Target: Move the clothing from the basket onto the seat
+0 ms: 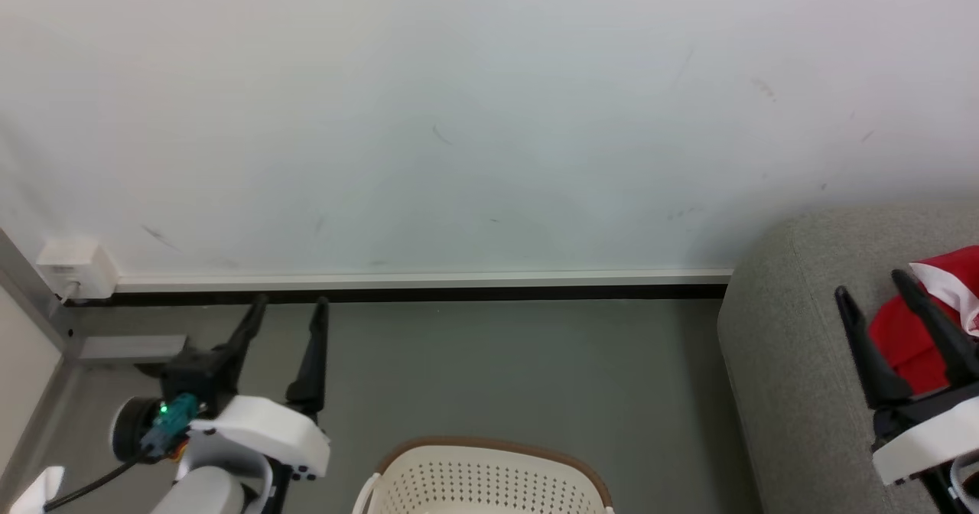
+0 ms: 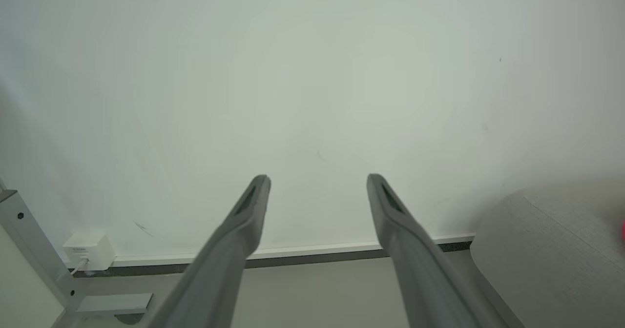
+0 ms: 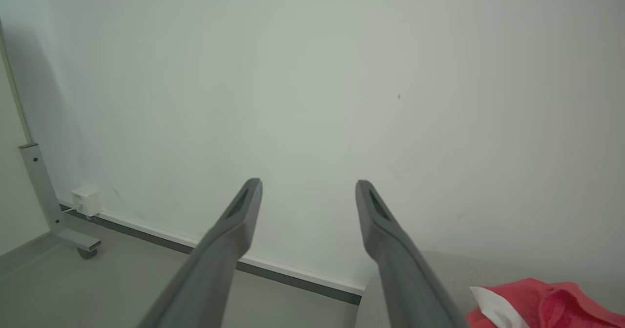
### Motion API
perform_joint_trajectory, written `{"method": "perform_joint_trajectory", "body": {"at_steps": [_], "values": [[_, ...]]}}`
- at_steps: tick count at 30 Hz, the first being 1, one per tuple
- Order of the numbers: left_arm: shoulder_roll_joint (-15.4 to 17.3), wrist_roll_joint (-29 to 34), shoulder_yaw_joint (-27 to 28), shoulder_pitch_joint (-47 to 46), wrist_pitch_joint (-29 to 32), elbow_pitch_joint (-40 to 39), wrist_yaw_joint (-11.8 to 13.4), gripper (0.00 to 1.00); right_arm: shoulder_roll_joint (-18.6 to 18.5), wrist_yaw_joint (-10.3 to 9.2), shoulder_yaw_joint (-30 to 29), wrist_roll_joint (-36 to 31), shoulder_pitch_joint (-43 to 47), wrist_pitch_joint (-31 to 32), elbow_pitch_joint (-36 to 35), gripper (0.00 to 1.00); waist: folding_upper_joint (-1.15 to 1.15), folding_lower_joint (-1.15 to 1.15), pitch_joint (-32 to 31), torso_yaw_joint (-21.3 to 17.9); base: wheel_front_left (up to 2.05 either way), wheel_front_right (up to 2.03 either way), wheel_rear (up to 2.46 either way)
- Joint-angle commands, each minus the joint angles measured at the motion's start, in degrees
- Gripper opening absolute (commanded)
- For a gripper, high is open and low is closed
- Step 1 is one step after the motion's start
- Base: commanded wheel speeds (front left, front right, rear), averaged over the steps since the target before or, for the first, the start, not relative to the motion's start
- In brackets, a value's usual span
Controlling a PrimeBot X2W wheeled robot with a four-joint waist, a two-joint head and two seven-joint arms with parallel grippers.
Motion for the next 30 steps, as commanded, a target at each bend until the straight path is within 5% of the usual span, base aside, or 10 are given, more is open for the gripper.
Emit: {"method": "perform_joint_trajectory", "body": {"at_steps": [1, 9, 17, 30], "values": [[0.3, 2.0, 2.2, 2.1, 0.0, -1.3, 0.7, 1.0, 1.7, -0.13, -0.9, -2.0, 2.2, -0.6, -0.7, 1.0, 0.0, 0.0, 0.0, -0.1, 0.0, 0.0, 0.0], [-3.2, 5.5, 12.4, 11.8, 0.0, -5.3, 1.2, 1.0, 9.7, -0.13, -7.3, -9.6, 8.5, -1.0, -4.0, 1.0, 0.0, 0.0, -0.1, -0.3, 0.0, 0.0, 0.0], [-8.3, 9.0, 19.6, 17.5, 0.0, -4.7, -2.5, 1.0, 15.4, -0.13, -11.1, -14.4, 13.2, -1.0, -5.1, 1.0, 0.0, 0.0, 0.0, 0.1, 0.0, 0.0, 0.0], [-13.6, 16.3, 28.3, 17.5, 0.0, -0.8, -9.2, 1.0, 18.1, -0.13, -11.8, -14.4, 12.8, -1.0, -2.5, 1.0, 0.0, 0.0, -0.2, -0.3, 0.0, 0.0, 0.0]]}}
